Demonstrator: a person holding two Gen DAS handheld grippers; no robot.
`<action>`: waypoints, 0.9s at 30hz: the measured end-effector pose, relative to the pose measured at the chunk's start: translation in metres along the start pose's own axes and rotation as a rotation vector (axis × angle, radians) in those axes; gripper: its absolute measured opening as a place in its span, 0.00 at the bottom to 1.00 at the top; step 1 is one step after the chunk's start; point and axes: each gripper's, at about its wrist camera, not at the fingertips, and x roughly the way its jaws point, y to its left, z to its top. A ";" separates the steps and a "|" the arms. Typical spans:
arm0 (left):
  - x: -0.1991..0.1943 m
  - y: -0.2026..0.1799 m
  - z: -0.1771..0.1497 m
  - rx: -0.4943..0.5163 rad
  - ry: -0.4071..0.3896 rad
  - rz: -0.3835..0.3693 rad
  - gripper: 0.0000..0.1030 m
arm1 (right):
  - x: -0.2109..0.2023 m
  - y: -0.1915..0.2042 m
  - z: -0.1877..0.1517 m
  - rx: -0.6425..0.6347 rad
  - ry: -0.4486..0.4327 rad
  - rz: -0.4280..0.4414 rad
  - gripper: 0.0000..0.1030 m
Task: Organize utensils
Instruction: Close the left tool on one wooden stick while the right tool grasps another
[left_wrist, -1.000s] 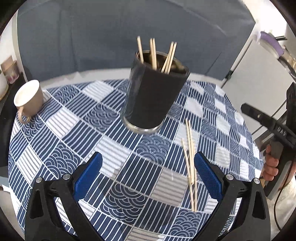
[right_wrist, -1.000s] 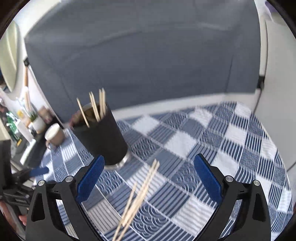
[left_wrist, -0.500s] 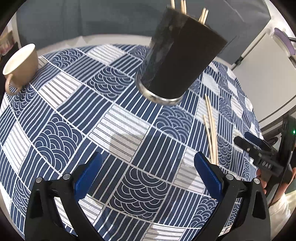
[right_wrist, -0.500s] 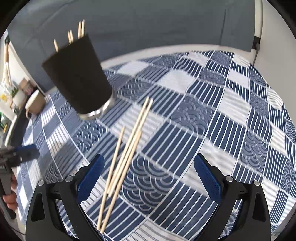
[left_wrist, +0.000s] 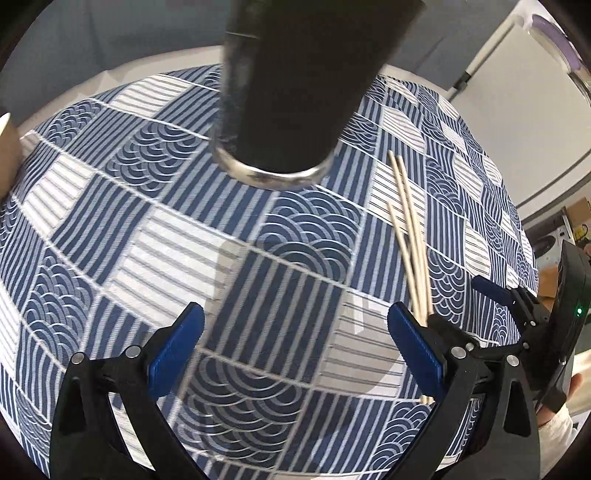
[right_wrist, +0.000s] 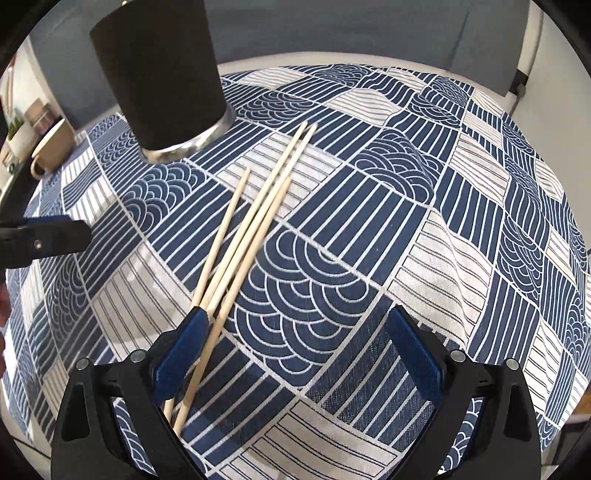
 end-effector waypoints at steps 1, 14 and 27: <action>0.002 -0.004 -0.001 0.005 0.003 0.003 0.94 | 0.000 -0.001 -0.001 -0.005 0.002 -0.002 0.91; 0.027 -0.046 0.002 -0.043 0.019 0.002 0.94 | 0.003 -0.020 0.003 -0.108 0.051 0.042 0.91; 0.045 -0.069 0.015 -0.074 0.015 0.150 0.94 | 0.004 -0.061 0.004 -0.141 0.070 0.048 0.92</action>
